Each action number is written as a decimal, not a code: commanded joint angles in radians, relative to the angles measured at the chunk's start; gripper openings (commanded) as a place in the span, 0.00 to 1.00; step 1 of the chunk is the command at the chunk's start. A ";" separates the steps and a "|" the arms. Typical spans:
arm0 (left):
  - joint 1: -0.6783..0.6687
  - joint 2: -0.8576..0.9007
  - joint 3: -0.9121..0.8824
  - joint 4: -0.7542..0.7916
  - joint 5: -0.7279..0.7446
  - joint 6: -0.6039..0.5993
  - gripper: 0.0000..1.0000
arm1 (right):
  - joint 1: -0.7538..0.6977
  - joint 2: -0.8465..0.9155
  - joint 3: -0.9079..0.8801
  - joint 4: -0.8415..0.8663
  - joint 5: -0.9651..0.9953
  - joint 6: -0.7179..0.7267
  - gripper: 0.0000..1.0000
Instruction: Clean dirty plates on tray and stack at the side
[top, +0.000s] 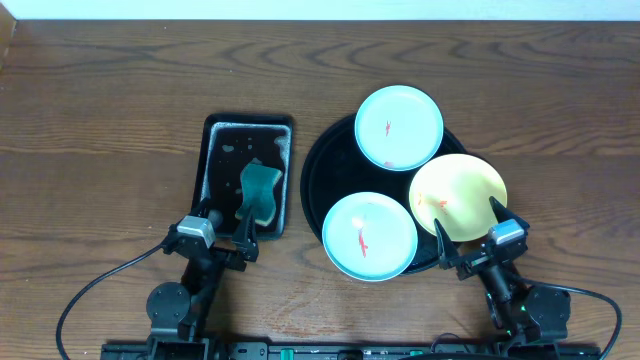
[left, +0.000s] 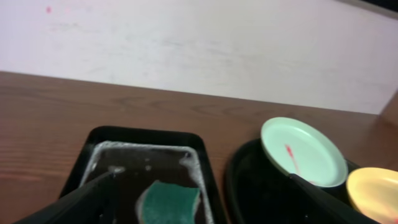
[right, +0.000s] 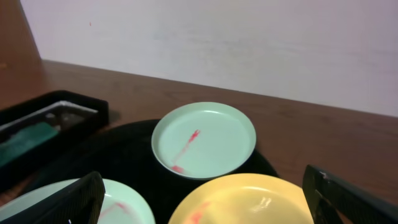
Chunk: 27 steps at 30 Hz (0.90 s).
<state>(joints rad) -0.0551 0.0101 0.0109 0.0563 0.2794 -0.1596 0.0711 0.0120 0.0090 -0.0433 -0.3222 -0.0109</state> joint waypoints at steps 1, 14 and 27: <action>0.004 -0.003 0.038 0.000 0.053 -0.018 0.85 | 0.001 -0.001 0.001 0.027 -0.035 0.137 0.99; 0.004 0.570 0.803 -0.667 0.050 -0.069 0.85 | 0.001 0.391 0.602 -0.407 -0.085 0.167 0.99; 0.003 1.144 1.154 -1.163 0.056 -0.063 0.85 | 0.002 0.991 1.069 -0.904 -0.257 0.182 0.99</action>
<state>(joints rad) -0.0547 1.1007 1.1507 -1.0786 0.3199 -0.2211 0.0711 0.9600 1.0607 -0.9298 -0.4763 0.1562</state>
